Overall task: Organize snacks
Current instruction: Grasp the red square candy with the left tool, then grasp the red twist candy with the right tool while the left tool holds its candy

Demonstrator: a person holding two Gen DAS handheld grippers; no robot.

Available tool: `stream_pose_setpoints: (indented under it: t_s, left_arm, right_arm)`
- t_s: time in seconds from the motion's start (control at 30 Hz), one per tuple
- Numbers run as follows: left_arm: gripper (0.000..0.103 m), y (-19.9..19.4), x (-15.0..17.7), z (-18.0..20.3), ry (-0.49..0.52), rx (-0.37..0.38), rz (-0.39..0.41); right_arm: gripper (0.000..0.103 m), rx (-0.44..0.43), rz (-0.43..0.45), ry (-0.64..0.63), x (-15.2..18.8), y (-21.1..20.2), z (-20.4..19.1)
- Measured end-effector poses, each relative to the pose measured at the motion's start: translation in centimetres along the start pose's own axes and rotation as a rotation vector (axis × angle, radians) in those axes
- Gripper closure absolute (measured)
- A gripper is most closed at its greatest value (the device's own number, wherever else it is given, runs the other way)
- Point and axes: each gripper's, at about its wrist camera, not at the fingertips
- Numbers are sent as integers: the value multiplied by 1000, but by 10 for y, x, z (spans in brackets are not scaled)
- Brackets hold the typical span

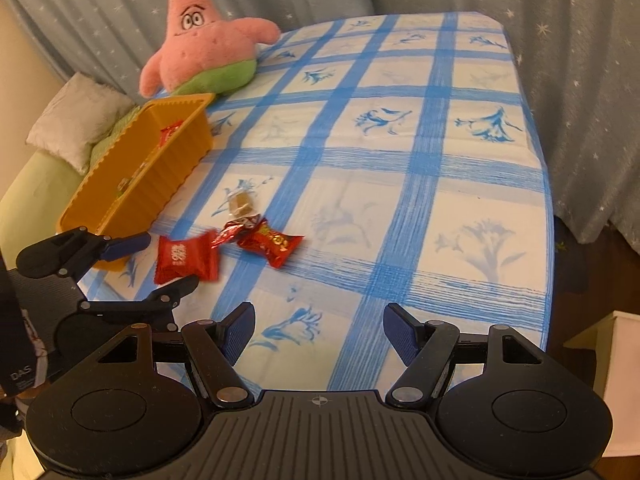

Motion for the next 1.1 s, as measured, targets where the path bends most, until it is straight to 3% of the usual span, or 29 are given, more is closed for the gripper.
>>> stream_pose_setpoints:
  t_s: [0.13,0.33,0.47,0.57,0.77,0.93,1.1]
  left_arm:
    - [42,6,-5,-6,-31,23,-3]
    - [51,10,-10,-9,-48,78,-15]
    - [60,13,-13,-10,-58,106,-24]
    - [73,15,-13,-9,-63,126,-35]
    - [78,16,-9,-16,-131,145,-52]
    - [80,13,-2,-28,-228,140,-72]
    - [80,5,7,-37,-290,117,-82]
  right_arm:
    - [32,10,4,16,-1,0,4]
    - [32,16,3,20,-4,4,6]
    - [32,15,-4,7,-6,9,4]
    - [32,14,-9,-10,-8,13,2]
    - [32,8,-11,-62,-15,20,-4]
    - [32,-16,-12,-158,-20,27,-11]
    - [33,-42,-17,-335,-25,40,-23]
Point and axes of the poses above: each gripper's, at about its wrist camera, not at the fingertips, and y roughly the way its jaws point, z to its right, x to its underside, and after that the axes turned 7 degrees about -x, right-handed
